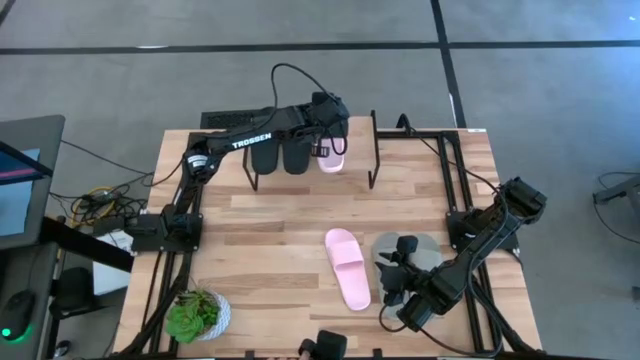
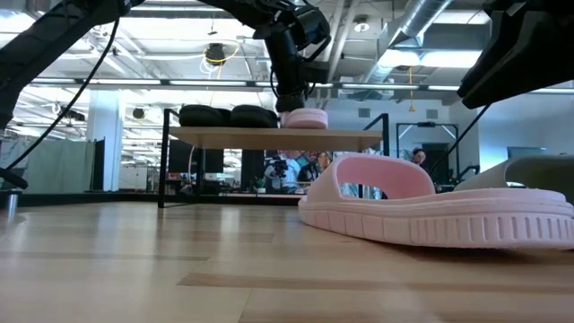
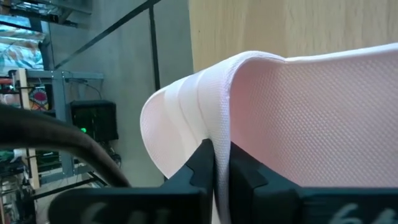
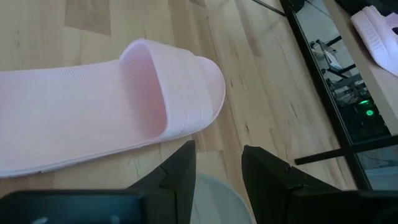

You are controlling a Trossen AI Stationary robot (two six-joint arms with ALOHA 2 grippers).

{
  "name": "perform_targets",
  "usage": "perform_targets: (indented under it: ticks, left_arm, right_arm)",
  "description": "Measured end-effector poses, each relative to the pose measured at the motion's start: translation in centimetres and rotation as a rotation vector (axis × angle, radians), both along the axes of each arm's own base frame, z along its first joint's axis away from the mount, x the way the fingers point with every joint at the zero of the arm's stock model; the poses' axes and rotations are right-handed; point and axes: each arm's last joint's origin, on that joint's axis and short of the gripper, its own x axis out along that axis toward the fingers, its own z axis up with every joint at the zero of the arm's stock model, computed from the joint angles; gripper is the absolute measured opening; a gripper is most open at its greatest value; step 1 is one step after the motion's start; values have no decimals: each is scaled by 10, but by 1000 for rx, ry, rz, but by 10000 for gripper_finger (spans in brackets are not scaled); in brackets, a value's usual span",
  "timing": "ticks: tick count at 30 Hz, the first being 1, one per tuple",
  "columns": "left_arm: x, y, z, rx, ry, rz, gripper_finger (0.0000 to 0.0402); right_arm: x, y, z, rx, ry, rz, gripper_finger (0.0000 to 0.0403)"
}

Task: Pick and place slides into the shelf
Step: Put the left pink slide on the shelf

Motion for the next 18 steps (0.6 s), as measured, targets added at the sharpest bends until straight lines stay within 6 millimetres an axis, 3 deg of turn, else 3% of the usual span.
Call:
perform_targets:
  ticks: [10,18]
  left_arm:
    - [-4,-2,1,-5,38,11,10]
    - [-7,-5,6,-20,10,21,34]
  right_arm:
    - [0,0,0,0,0,0,118]
    - [0,0,0,0,0,0,118]
